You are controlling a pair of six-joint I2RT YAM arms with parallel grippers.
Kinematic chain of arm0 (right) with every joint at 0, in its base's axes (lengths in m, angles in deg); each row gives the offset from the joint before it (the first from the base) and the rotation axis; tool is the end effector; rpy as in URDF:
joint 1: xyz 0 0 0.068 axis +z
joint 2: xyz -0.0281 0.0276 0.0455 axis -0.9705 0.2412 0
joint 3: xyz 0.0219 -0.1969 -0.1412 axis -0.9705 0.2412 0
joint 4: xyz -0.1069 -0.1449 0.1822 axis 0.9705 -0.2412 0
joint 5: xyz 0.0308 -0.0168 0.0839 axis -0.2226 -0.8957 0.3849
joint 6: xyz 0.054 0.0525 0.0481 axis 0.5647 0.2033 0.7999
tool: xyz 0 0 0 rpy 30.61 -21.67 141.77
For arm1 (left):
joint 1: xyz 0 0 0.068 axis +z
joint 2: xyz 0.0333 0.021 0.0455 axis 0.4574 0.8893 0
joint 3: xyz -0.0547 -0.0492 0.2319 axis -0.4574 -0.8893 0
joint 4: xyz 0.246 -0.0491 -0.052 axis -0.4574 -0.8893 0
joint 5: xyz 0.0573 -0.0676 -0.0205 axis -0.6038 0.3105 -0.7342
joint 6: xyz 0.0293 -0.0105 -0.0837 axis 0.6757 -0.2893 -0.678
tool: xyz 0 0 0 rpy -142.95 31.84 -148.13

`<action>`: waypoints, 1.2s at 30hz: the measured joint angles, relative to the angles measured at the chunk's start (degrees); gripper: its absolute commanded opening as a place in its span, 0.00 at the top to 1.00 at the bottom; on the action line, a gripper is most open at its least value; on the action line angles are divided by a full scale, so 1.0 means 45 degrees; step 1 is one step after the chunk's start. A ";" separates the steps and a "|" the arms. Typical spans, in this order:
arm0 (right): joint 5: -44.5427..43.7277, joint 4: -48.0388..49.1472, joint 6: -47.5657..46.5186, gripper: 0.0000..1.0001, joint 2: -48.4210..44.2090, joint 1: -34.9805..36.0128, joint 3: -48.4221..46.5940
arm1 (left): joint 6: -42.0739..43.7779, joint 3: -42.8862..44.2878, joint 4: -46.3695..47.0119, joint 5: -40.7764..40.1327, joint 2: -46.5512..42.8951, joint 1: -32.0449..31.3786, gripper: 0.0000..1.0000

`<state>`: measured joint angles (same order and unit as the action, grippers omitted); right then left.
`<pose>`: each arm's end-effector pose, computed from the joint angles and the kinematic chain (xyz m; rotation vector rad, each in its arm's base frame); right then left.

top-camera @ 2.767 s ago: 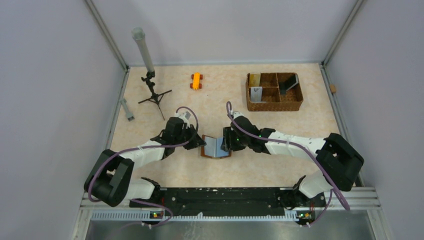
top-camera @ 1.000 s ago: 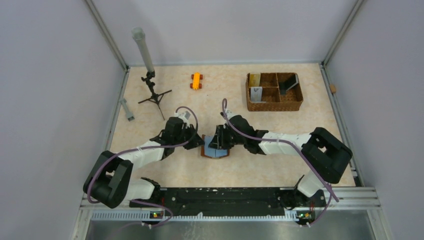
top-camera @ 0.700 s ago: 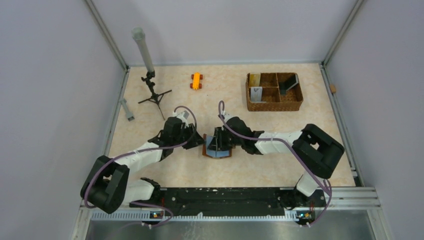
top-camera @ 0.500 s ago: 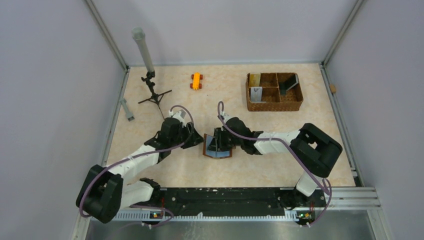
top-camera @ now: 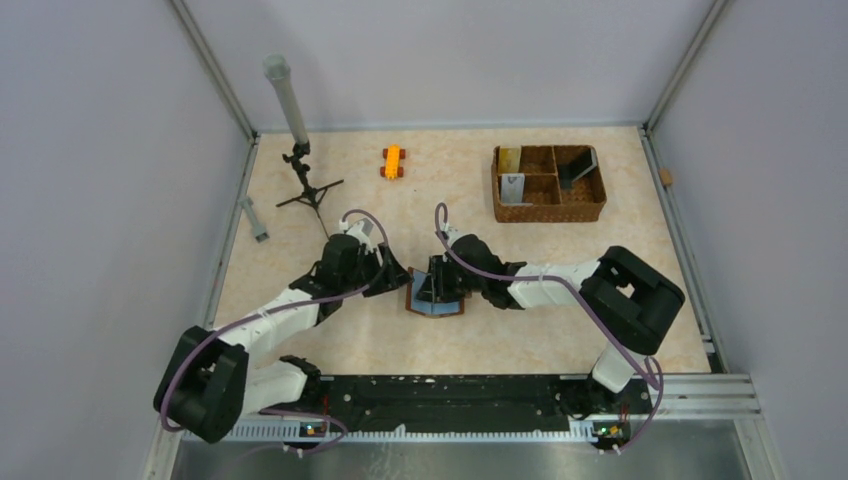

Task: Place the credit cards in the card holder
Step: Open the card holder at the center of the board.

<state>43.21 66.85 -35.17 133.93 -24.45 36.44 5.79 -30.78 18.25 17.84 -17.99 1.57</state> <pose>0.2118 0.2967 0.1040 -0.3328 2.4175 1.0996 0.2322 -0.1341 0.1304 -0.1653 2.3533 -0.8980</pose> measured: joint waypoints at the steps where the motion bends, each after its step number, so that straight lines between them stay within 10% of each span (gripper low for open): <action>1: -0.0015 -0.0005 -0.0010 0.68 0.0000 0.0000 0.0000 | -0.0049 0.0000 0.0160 0.0170 0.0204 0.0000 0.36; 21: -0.1404 -0.1579 0.0005 0.81 -0.0491 -0.0005 0.0364 | -0.0316 -0.0005 0.1880 0.1491 0.2399 0.0000 1.00; 36: -0.2404 -0.1787 0.1234 0.83 -0.0942 0.0000 0.1025 | -0.0219 -0.0019 0.1642 0.0719 0.3109 -0.0015 0.85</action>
<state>32.39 58.81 -29.62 129.69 -24.45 41.05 4.81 -30.87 25.64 21.08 -4.00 1.50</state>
